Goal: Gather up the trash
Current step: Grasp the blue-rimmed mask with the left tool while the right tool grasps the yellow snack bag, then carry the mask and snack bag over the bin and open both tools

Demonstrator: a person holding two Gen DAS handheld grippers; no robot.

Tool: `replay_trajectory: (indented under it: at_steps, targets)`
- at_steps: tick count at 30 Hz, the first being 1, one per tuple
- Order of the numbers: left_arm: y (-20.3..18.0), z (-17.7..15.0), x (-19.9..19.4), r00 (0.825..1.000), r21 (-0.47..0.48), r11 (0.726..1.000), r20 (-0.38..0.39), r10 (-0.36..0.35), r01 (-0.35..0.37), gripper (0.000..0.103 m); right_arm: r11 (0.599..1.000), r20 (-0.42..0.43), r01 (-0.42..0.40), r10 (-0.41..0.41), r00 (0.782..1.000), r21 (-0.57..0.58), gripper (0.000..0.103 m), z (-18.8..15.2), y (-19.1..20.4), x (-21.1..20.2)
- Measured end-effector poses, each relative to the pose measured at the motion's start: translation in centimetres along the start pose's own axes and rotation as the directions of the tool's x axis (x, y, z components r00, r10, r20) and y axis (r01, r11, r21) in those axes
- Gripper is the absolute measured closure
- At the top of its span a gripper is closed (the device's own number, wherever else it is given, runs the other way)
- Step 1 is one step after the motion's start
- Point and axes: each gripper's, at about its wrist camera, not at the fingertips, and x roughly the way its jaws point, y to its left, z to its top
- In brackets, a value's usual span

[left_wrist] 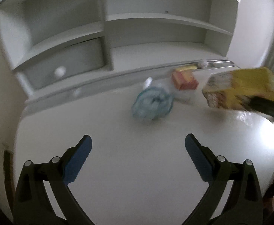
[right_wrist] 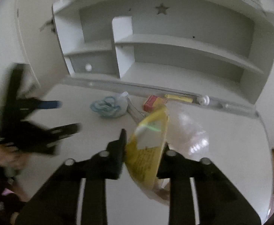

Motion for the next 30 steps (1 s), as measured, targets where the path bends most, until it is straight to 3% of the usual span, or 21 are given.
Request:
replay_trajectory:
  at_steps: [3,7,9,11,13,15,20,23,26,28,30]
  targets:
    - [-1.4,2.0,2.8,1.000,0.050,0.999,-0.016,0.000,0.001,0.006,0.991,0.023,-0.098,0.096,0.995,0.087,0.080,-0.7,-2.2,-2.3]
    - [-2.6,3.6,5.0,1.000,0.049,0.999,-0.019,-0.002,0.003,0.007,0.948,0.106,-0.242,0.225,0.969,0.207,0.080,-1.0,-5.2,-5.3]
    - [-2.7,3.9,5.6,1.000,0.044,0.999,-0.015,-0.012,0.013,0.022,0.913,0.141,-0.309,0.280,0.950,0.268,0.080,-1.1,-6.7,-6.8]
    - [-2.9,4.0,6.2,0.999,0.043,0.999,-0.038,-0.018,0.019,0.061,0.893,0.168,-0.336,0.298,0.940,0.297,0.080,-1.1,-7.7,-8.0]
    - [-2.7,3.9,6.2,0.998,0.023,0.999,-0.047,-0.031,0.032,0.076,0.890,0.194,-0.339,0.290,0.937,0.306,0.080,-1.2,-8.3,-9.2]
    - [-2.6,3.7,5.2,0.999,0.007,1.000,-0.031,-0.029,0.029,0.080,0.891,0.216,-0.335,0.278,0.936,0.305,0.080,-1.5,-8.9,-10.5]
    - [-4.4,3.4,0.5,0.998,0.013,1.000,0.069,0.014,-0.015,0.081,0.907,0.235,-0.240,0.164,0.958,0.345,0.080,-4.0,-11.3,-13.7]
    - [-7.5,3.3,-2.1,0.994,0.025,0.998,0.092,-0.056,0.054,0.081,0.900,0.242,-0.157,0.059,0.969,0.408,0.080,-7.5,-13.8,-16.4]
    - [-13.5,3.1,-4.1,0.982,0.113,0.985,0.119,-0.146,0.133,0.081,0.871,0.235,-0.041,-0.086,0.968,0.489,0.080,-12.3,-16.6,-19.9]
    - [-19.0,2.8,-5.1,0.964,0.201,0.957,0.122,-0.238,0.211,0.081,0.844,0.199,0.092,-0.229,0.953,0.528,0.080,-15.7,-18.0,-22.4]
    - [-24.0,2.2,-6.0,0.941,0.279,0.919,0.111,-0.320,0.279,0.081,0.786,0.136,0.240,-0.379,0.915,0.570,0.080,-19.4,-19.4,-24.6]
